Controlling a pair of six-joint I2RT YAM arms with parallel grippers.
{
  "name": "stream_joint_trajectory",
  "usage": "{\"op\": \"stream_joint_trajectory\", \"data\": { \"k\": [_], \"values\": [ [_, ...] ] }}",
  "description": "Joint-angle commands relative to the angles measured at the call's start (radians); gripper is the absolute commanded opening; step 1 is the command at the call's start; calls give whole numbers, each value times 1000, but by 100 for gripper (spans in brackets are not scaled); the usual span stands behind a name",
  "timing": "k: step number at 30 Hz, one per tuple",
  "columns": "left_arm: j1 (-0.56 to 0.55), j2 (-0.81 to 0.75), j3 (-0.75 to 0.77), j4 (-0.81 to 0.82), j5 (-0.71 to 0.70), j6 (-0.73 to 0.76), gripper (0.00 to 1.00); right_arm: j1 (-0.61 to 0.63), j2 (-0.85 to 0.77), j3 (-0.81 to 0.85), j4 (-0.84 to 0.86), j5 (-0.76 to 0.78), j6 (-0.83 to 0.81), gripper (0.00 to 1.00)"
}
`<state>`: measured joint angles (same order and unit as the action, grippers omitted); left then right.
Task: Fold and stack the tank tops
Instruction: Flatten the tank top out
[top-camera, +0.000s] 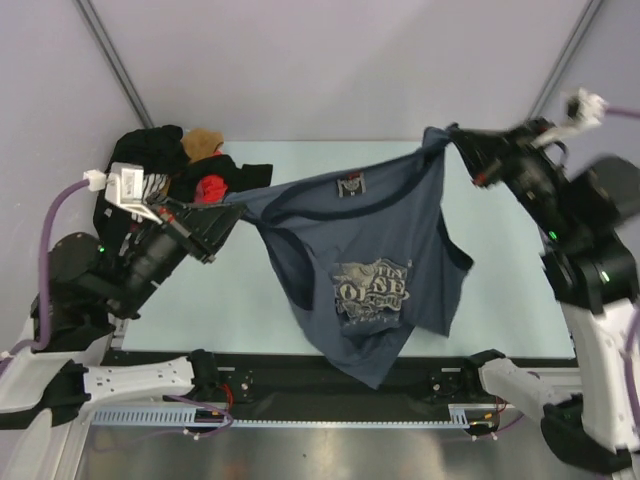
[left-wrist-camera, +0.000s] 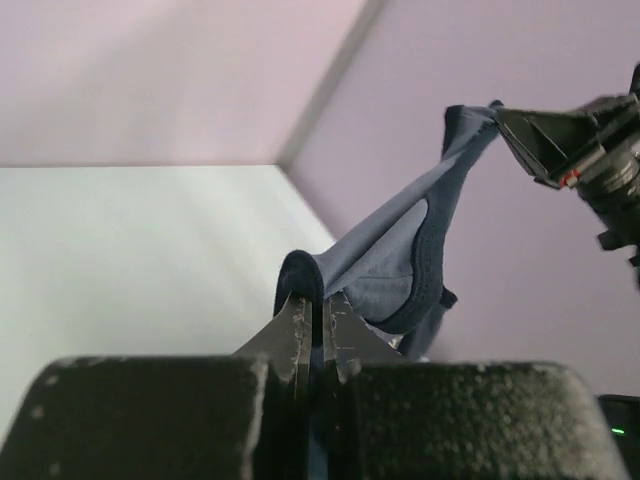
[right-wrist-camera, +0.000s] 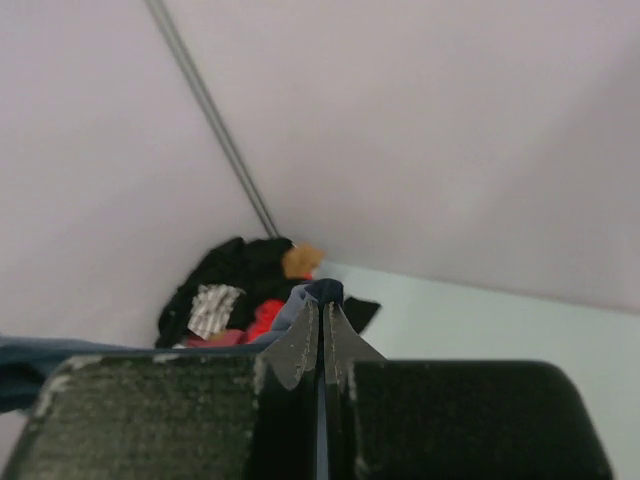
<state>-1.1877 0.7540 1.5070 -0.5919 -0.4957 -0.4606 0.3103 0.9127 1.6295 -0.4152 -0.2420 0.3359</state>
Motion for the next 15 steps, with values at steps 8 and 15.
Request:
{"op": "stream_joint_trajectory", "data": {
  "k": [8,15],
  "values": [
    [445,244,113,96,250,46,0,-65,345,210,1,-72,103,0],
    [448,219,202,178,402,108,0,-83,227,222,39,-112,62,0]
  ]
}}
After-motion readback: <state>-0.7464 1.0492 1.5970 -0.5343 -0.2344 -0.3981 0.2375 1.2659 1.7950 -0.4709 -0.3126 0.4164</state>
